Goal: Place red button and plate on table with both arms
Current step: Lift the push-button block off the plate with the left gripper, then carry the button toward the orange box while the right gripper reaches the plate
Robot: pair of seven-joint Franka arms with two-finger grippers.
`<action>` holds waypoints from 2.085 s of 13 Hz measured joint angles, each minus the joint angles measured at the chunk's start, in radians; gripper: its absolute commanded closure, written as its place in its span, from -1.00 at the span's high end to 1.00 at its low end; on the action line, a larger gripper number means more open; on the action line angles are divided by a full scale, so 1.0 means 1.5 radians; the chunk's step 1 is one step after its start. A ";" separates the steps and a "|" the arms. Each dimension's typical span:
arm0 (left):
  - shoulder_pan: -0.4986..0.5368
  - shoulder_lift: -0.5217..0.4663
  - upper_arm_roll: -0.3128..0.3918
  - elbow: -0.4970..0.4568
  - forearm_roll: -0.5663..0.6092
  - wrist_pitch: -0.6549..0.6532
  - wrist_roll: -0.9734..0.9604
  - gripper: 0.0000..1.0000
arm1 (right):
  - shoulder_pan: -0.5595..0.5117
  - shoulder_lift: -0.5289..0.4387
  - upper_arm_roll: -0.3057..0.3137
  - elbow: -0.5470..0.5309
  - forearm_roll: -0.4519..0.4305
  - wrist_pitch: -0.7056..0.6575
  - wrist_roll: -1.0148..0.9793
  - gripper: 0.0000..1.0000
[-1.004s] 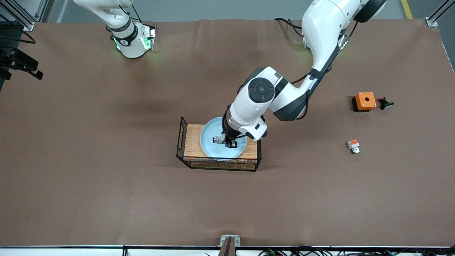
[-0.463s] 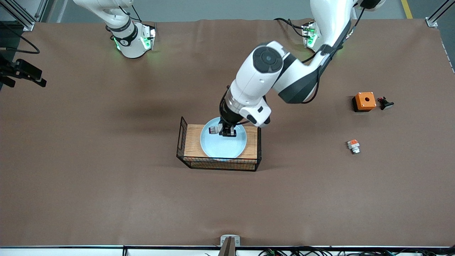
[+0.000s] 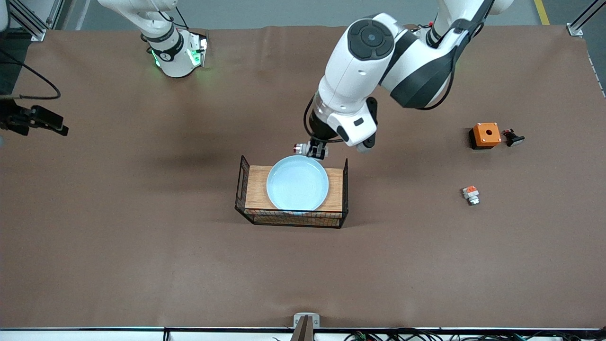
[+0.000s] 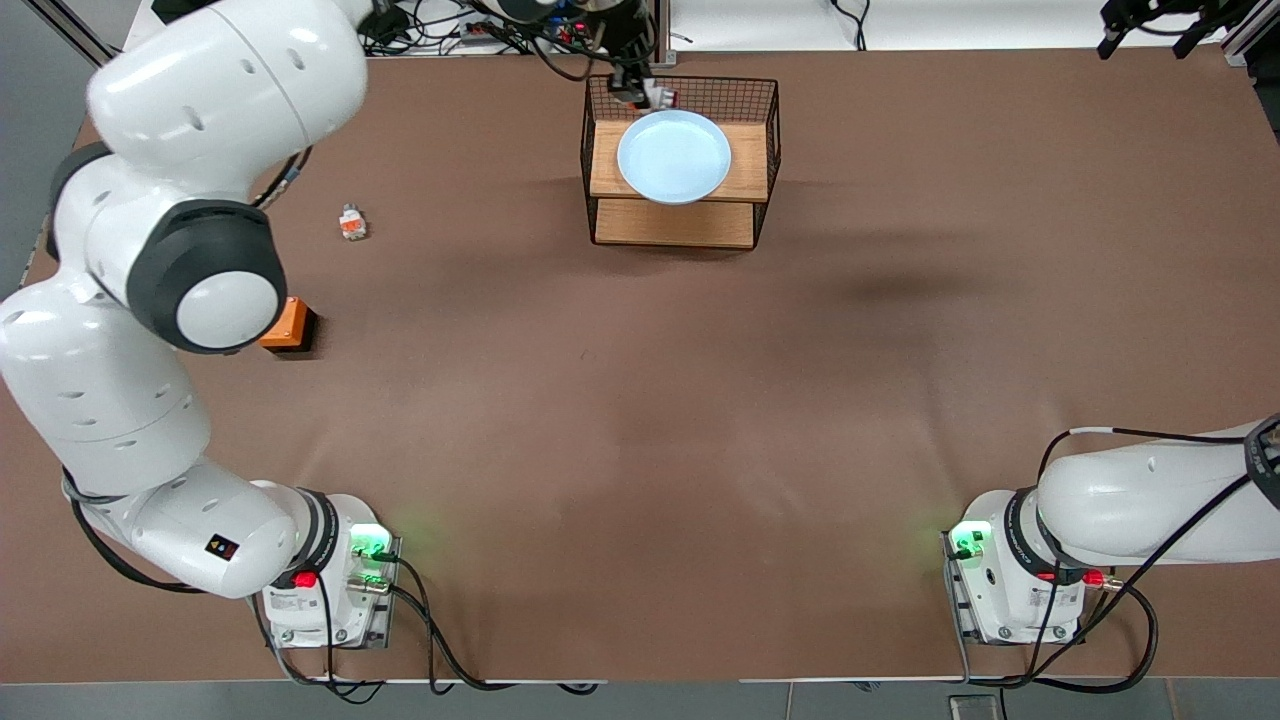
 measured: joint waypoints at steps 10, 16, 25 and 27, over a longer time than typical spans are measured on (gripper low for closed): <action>0.169 -0.177 0.001 -0.164 -0.069 -0.186 0.514 -0.81 | 0.218 0.041 0.035 0.009 0.009 -0.034 0.663 1.00; 0.285 -0.227 0.004 -0.293 -0.070 -0.183 0.837 -0.78 | 0.401 0.047 0.037 0.008 0.034 0.029 1.097 1.00; 0.329 -0.173 0.009 -0.425 -0.024 0.021 1.098 -0.76 | 0.491 0.238 0.036 0.111 0.062 0.154 1.409 1.00; 0.338 -0.143 0.010 -0.427 -0.004 0.047 1.132 -0.77 | 0.496 0.276 0.036 0.140 0.062 0.166 1.445 1.00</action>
